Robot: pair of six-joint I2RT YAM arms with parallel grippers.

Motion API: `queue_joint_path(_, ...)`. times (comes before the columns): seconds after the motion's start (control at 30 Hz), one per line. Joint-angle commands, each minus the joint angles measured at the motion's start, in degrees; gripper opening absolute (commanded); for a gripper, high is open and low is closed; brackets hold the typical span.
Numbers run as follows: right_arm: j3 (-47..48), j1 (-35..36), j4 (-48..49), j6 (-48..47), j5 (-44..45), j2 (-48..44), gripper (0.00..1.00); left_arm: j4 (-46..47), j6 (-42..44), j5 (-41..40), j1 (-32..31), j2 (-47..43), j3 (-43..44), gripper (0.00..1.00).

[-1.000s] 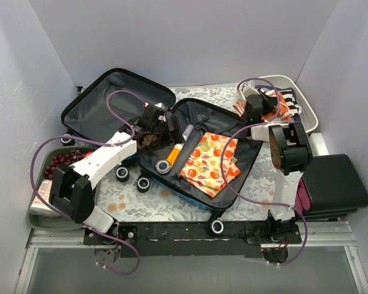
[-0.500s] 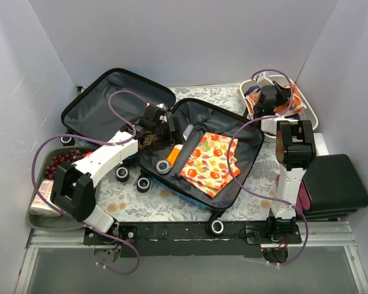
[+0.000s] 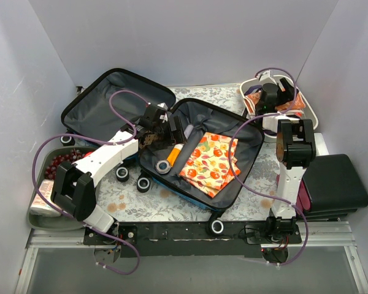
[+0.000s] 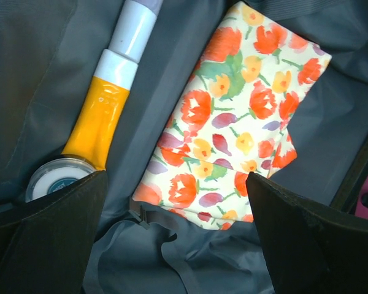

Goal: Open, take out, and arrange the luggage

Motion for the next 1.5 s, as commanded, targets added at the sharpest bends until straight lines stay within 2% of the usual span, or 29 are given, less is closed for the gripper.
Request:
queue_joint_path(0.0,-0.4,0.0,1.0,10.4,1.2,-2.8,0.83,3.0,-0.8,3.3,0.2,-1.0,1.3,0.98)
queue_joint_path(0.33,-10.1,0.8,-2.5,31.5,-6.0,-11.9,0.93,7.4,-3.5,7.6,0.0,-2.9,-2.4,0.98)
queue_joint_path(0.47,-15.7,1.6,2.6,38.4,-9.3,-17.6,0.95,8.3,-4.0,7.9,-0.3,-4.4,-3.6,0.98)
queue_joint_path(0.53,-19.9,1.9,8.9,39.3,-12.7,-19.4,0.96,8.3,-4.0,8.3,-0.5,-4.5,-3.8,0.98)
queue_joint_path(0.63,-20.3,3.3,6.7,41.8,-14.2,-20.0,0.96,8.5,-4.1,8.1,-1.2,-4.4,-4.5,0.98)
queue_joint_path(0.73,-24.2,5.7,10.0,40.4,-17.9,-22.2,0.97,8.6,-4.2,7.8,-1.5,-4.9,-5.1,0.98)
queue_joint_path(0.83,-25.6,8.6,8.8,39.7,-17.4,-23.9,0.98,8.5,-3.6,7.3,-1.5,-5.3,-5.3,0.98)
queue_joint_path(0.93,-26.2,12.2,3.5,38.9,-16.4,-26.0,0.97,8.3,-2.8,7.4,-1.5,-6.3,-5.4,0.98)
queue_joint_path(1.03,-26.2,15.7,-5.4,37.9,-19.9,-29.5,0.97,7.9,-2.8,5.9,-1.6,-7.4,-6.1,0.98)
queue_joint_path(1.07,-25.5,16.4,-8.2,37.2,-24.5,-31.4,0.97,6.1,-3.1,3.9,-1.6,-7.5,-5.9,0.98)
queue_joint_path(1.1,-24.2,16.5,-18.6,37.1,-28.9,-32.1,0.97,5.0,-3.1,3.5,-1.6,-7.4,-5.3,0.98)
queue_joint_path(1.17,-19.8,16.5,-29.3,40.3,-39.6,-33.3,0.96,3.6,-2.9,3.0,-1.6,-7.8,-5.4,0.98)
queue_joint_path(1.2,-18.5,16.5,-40.5,40.3,-42.3,-33.4,0.93,3.5,-2.7,3.0,-1.6,-8.8,-5.7,0.98)
queue_joint_path(1.23,-17.5,16.5,-45.2,41.2,-44.7,-33.8,0.91,3.5,-2.6,3.0,-1.6,-9.3,-6.4,0.98)
queue_joint_path(1.27,-17.2,16.5,-48.5,40.9,-52.3,-34.2,0.91,3.5,-2.6,2.6,-1.6,-10.0,-6.7,0.98)
queue_joint_path(1.37,-17.0,16.6,-60.0,35.5,-61.9,-35.2,0.91,2.6,-2.3,0.8,-1.6,-11.1,-7.0,0.98)
queue_joint_path(1.47,-13.9,16.6,-69.9,28.1,-66.3,-33.1,0.91,1.7,-1.2,0.6,-1.6,-11.1,-7.3,0.98)
